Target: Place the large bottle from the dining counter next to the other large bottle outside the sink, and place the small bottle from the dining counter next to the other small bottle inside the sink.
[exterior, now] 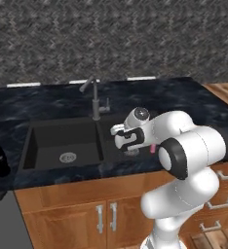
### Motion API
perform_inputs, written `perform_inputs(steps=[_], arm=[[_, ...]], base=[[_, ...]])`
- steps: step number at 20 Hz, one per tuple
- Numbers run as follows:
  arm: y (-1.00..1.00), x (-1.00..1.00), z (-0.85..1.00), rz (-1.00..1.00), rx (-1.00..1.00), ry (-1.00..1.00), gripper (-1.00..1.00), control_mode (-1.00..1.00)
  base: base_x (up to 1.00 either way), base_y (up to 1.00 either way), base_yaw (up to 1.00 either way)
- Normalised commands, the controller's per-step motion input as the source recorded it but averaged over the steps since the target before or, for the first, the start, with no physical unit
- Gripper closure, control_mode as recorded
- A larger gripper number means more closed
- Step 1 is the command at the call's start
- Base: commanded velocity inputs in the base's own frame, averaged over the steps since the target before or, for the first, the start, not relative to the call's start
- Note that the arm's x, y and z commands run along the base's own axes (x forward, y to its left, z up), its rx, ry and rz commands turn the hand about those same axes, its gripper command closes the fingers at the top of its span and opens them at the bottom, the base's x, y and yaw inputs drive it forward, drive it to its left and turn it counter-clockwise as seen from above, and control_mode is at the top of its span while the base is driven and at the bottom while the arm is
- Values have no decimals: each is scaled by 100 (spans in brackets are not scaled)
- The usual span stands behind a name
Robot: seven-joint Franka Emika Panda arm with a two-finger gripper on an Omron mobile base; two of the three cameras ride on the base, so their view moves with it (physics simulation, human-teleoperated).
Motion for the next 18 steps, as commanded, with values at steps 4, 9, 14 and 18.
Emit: perform_inputs(steps=[4,9,14,18], arm=[[0,0,0,0,0,0,100,100],[0,0,0,0,0,0,100,100],[0,0,0,0,0,0,100,100],[0,0,0,0,0,0,100,100]], base=[[47,1,-6],[43,5,-5],[30,3,-3],[2,0,0]])
